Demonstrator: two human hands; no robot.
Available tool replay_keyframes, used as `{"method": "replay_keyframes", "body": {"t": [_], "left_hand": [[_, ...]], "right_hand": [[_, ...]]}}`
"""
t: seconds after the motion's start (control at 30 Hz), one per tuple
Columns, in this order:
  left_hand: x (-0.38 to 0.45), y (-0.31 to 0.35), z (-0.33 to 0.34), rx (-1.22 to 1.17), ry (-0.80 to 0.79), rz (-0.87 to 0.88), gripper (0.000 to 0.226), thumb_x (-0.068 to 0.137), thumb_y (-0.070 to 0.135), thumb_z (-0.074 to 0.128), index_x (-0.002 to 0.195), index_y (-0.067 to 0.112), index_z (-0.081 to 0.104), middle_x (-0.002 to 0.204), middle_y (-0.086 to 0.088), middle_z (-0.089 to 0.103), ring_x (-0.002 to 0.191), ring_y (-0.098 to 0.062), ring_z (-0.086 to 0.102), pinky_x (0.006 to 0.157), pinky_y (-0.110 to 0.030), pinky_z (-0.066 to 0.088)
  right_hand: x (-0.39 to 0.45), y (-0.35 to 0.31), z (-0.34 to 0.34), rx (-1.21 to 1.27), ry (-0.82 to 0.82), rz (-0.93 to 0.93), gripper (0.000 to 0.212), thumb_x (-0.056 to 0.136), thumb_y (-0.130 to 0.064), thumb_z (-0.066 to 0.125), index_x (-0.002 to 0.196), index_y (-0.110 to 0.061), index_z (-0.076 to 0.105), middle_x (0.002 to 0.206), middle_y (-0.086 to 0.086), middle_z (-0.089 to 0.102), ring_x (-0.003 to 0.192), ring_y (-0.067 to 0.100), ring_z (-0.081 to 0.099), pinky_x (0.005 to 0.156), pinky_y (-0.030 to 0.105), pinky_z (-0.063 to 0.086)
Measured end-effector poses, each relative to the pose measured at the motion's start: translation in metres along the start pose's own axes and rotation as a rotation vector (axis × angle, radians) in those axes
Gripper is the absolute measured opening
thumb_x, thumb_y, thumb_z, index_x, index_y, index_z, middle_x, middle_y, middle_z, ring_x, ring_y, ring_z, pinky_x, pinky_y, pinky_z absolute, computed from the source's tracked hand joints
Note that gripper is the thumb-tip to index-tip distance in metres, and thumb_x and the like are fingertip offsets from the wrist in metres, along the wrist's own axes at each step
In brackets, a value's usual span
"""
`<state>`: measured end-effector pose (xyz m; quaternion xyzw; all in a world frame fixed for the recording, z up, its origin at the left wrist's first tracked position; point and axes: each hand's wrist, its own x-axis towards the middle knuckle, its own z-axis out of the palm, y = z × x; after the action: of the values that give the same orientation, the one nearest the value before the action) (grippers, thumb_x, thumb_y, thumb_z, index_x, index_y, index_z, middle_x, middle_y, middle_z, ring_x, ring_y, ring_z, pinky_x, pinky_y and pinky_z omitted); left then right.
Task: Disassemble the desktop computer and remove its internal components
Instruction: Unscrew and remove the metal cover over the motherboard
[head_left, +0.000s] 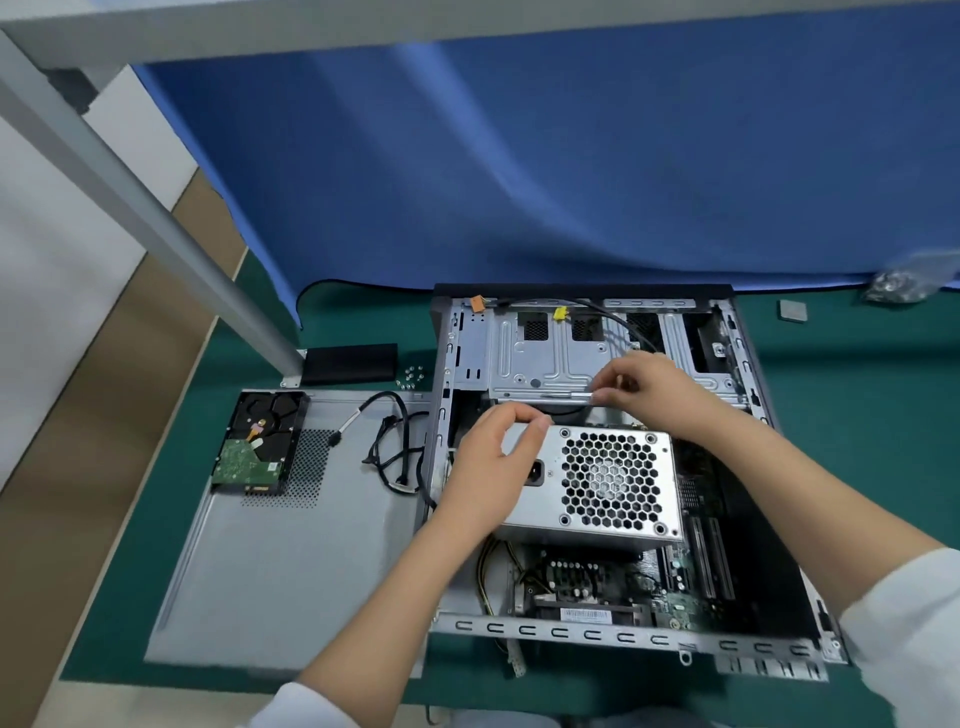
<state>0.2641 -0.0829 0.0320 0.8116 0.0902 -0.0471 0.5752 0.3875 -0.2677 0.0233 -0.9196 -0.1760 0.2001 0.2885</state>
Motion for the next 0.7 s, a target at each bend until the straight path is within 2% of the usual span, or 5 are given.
{"method": "replay_keyframes", "body": {"t": [0.2,0.37,0.47,0.57,0.7], "left_hand": [[0.002,-0.003,0.0,-0.04,0.003,-0.014,0.013,0.099,0.033,0.044,0.098,0.033,0.057,0.099,0.016,0.06,0.093,0.003,0.055,0.083,-0.02,0.048],[-0.003,-0.001,-0.001,-0.103,0.039,-0.055,0.023,0.103,0.027,0.032,0.122,0.031,0.044,0.102,0.022,0.059,0.096,0.015,0.05,0.08,-0.001,0.034],[-0.005,0.0,-0.004,-0.121,-0.006,-0.121,0.038,0.102,0.041,0.025,0.136,0.03,0.035,0.114,0.029,0.057,0.112,0.007,0.048,0.094,-0.013,0.037],[-0.01,-0.007,-0.012,-0.115,-0.087,-0.185,0.064,0.088,0.07,0.015,0.141,0.039,0.032,0.139,0.012,0.046,0.127,-0.009,0.044,0.109,-0.037,0.035],[-0.021,-0.017,-0.024,-0.14,-0.164,-0.194,0.088,0.071,0.088,0.014,0.144,0.043,0.029,0.147,0.014,0.038,0.137,-0.008,0.033,0.116,-0.043,0.024]], "right_hand": [[-0.05,-0.05,-0.014,0.04,-0.178,-0.07,0.07,0.074,-0.074,0.048,0.131,-0.034,0.044,0.107,-0.023,0.056,0.097,0.0,0.057,0.08,0.02,0.044],[-0.08,-0.071,0.02,-0.564,-0.206,-0.227,0.122,0.056,-0.089,0.048,0.149,-0.022,0.005,0.143,-0.005,0.03,0.131,0.017,0.03,0.107,0.04,0.025],[-0.077,-0.067,0.028,-0.747,-0.177,-0.248,0.124,0.059,-0.08,0.056,0.147,-0.018,-0.007,0.139,0.001,0.023,0.127,0.023,0.028,0.103,0.041,0.028],[-0.076,-0.062,0.03,-0.687,-0.079,-0.282,0.114,0.056,-0.078,0.055,0.143,-0.018,0.011,0.132,-0.002,0.035,0.119,0.02,0.036,0.095,0.04,0.033],[-0.074,-0.059,0.023,-0.538,-0.021,-0.239,0.116,0.051,-0.082,0.052,0.144,-0.022,0.018,0.136,-0.008,0.04,0.124,0.014,0.039,0.098,0.038,0.033]]}}
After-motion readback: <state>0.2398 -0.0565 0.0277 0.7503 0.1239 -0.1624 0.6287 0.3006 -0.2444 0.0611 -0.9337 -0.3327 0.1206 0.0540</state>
